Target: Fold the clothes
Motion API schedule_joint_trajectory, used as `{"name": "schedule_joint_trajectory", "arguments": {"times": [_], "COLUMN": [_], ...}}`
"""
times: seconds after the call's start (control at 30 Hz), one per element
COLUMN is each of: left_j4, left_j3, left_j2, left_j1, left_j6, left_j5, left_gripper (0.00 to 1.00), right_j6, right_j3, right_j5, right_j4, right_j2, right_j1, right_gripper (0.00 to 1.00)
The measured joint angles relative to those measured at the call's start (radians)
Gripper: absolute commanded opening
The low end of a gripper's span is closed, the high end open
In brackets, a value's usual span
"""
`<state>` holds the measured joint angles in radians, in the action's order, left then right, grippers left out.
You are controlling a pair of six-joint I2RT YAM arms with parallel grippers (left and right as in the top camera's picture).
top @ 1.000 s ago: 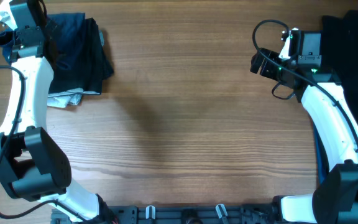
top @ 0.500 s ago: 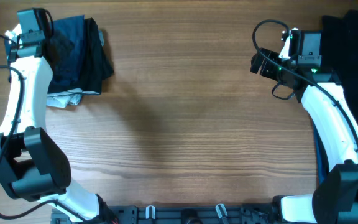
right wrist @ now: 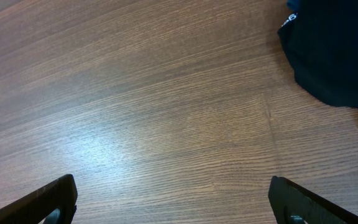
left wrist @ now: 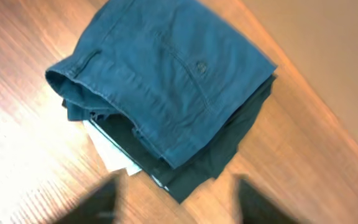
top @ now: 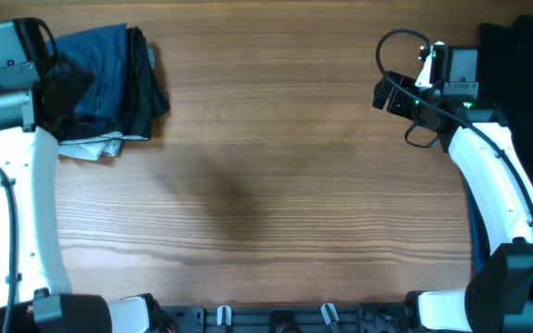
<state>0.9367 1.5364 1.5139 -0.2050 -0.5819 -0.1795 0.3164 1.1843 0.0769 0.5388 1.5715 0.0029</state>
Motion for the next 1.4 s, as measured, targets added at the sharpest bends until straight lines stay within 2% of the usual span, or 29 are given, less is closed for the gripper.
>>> {"name": "schedule_joint_trajectory", "arguments": {"times": [0.4,0.57,0.67,0.8,1.0,1.07,1.2,1.4], "left_j4": [0.146,0.063,-0.081,-0.363,-0.698,-0.834,-0.983,-1.210], "left_j3": [-0.002,-0.137,-0.318,-0.620,-0.858,-0.893,-0.900,-0.905], "left_j2": [0.060,0.013,-0.077,-0.182,-0.187,-0.183,-0.131,0.043], "left_j1": [-0.001,-0.001,-0.001,-0.002,-0.068,-0.099,-0.129,-0.129], "left_j6": [0.008,0.005,0.001,0.000,0.005,0.050,0.161,0.224], "left_j5": [0.019,-0.065,-0.105,-0.135,-0.161,-0.141,-0.060,-0.024], "left_gripper": [0.04,0.04,0.04,0.04,0.04,0.04,0.04,0.04], "right_j6": [0.000,0.000,0.000,0.000,0.000,0.000,0.000,0.000], "right_j3": [0.000,0.000,0.000,0.000,0.000,0.000,0.000,0.000], "right_j5": [0.000,0.000,0.000,0.000,0.000,0.000,0.000,0.000], "right_j4": [0.000,0.000,0.000,0.000,0.000,0.000,0.000,0.001], "right_j2": [0.000,0.000,0.000,0.000,0.000,0.000,0.000,0.000], "right_j1": [0.000,0.000,0.000,0.000,0.000,0.000,0.000,0.000], "right_gripper": [0.99,1.00,1.00,1.00,1.00,0.99,0.99,1.00]}}
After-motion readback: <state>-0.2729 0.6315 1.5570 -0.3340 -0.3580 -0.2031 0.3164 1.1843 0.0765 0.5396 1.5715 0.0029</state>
